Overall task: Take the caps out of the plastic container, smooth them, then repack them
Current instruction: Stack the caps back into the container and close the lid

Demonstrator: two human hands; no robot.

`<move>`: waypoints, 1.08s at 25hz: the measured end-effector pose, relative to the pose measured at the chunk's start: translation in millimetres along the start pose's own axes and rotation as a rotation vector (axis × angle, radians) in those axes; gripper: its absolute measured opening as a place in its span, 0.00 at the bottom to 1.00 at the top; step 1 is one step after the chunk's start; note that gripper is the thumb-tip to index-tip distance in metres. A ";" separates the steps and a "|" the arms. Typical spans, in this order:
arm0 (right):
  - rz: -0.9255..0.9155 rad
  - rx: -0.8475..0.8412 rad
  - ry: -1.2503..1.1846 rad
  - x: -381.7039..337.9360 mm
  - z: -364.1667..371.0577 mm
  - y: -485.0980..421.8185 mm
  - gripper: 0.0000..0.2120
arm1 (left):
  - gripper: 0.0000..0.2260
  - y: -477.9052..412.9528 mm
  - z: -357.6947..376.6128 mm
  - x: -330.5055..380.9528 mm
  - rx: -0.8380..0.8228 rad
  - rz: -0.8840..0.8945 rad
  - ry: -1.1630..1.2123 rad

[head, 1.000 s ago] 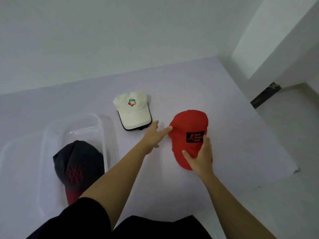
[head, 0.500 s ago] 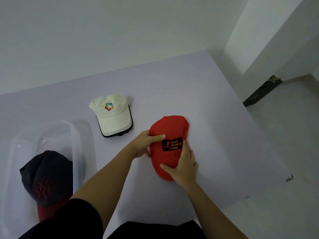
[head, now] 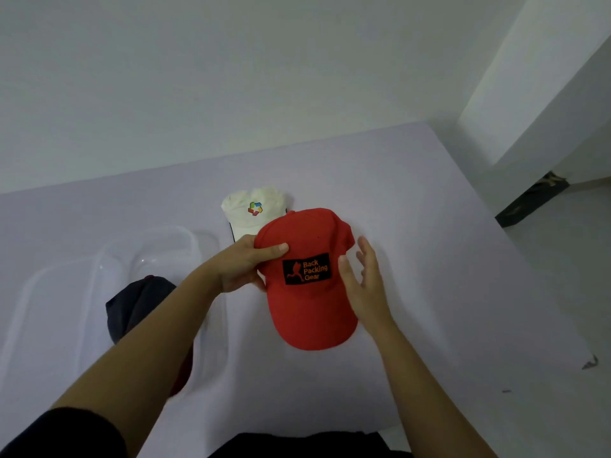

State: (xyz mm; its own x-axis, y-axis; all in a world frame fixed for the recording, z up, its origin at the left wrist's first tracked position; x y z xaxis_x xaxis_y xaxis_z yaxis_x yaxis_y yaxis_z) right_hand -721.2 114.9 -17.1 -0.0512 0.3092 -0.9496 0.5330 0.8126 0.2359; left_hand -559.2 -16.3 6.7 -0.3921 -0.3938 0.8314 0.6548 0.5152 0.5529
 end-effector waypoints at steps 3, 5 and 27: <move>-0.120 -0.207 -0.029 -38.7 40.0 -2.5 0.26 | 0.31 44.8 -40.7 7.0 0.015 0.068 -0.017; -0.160 -0.288 -0.004 -57.5 72.6 5.0 0.25 | 0.30 73.4 -70.4 6.8 0.041 0.097 -0.015; -0.235 -0.331 -0.164 -113.1 246.3 45.8 0.10 | 0.29 198.5 -234.2 -0.5 0.099 0.209 -0.178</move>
State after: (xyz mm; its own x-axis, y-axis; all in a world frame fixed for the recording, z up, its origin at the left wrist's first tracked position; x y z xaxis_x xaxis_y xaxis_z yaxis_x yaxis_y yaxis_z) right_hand -482.9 -4.5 50.3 0.0100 0.0368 -0.9993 0.2222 0.9743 0.0381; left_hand -277.7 -92.1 102.9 -0.3679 -0.1361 0.9198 0.6708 0.6462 0.3639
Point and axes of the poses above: each hand's wrist, its own y-axis away from the middle knuckle, its own z-axis out of the palm, x = y × z, the point moved 6 cm from there along -y, towards the middle knuckle
